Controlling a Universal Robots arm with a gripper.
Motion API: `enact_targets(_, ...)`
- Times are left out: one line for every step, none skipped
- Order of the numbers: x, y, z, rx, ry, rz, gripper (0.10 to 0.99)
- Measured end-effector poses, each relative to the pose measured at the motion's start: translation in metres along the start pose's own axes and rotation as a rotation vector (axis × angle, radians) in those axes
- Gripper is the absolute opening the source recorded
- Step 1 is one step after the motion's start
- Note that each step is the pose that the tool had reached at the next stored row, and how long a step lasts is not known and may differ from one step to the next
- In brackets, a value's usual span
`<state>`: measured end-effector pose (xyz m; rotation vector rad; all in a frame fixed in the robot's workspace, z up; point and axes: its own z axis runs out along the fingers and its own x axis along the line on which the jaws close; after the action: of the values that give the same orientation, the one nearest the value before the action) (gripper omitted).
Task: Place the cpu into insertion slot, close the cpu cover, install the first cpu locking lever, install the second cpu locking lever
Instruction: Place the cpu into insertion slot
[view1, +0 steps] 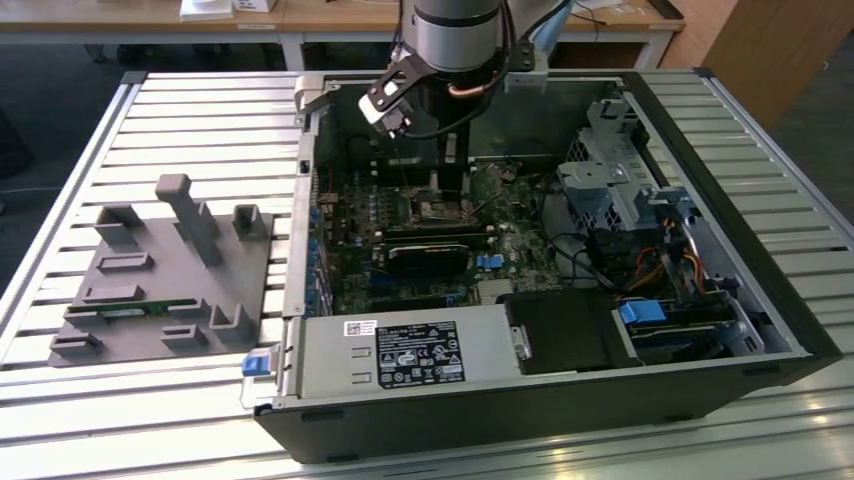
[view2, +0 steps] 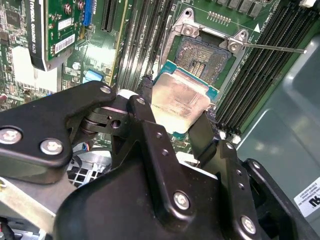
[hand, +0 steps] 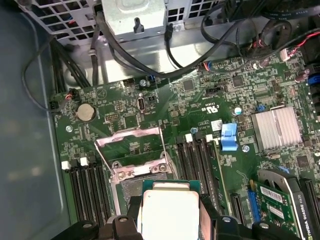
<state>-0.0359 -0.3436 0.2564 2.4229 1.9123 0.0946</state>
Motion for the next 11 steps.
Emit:
enact_targets(0.0000, -0.0001, 0.0007, 0.000, -0.0007, 0.008, 0.541)
enact_targets(0.0000, -0.0001, 0.0011, 0.000, -0.0011, 0.012, 0.541)
enact_targets(0.0000, -0.0001, 0.0016, 0.000, -0.0014, 0.017, 0.541)
enact_targets(0.0000, -0.0002, 0.0021, 0.000, -0.0018, 0.020, 0.541)
enact_targets(0.0000, -0.0002, 0.0027, 0.000, -0.0021, 0.023, 0.541)
enact_targets(-0.0001, -0.0003, 0.0032, 0.000, -0.0023, 0.027, 0.541)
enact_targets(-0.0001, -0.0003, 0.0037, 0.000, -0.0027, 0.031, 0.541)
enact_targets(-0.0001, -0.0003, 0.0042, 0.000, -0.0029, 0.034, 0.541)
enact_targets(-0.0001, -0.0004, 0.0047, 0.000, -0.0032, 0.037, 0.541)
enact_targets(-0.0001, -0.0004, 0.0051, 0.000, -0.0035, 0.041, 0.541)
enact_targets(-0.0001, -0.0004, 0.0055, 0.000, -0.0037, 0.044, 0.541)
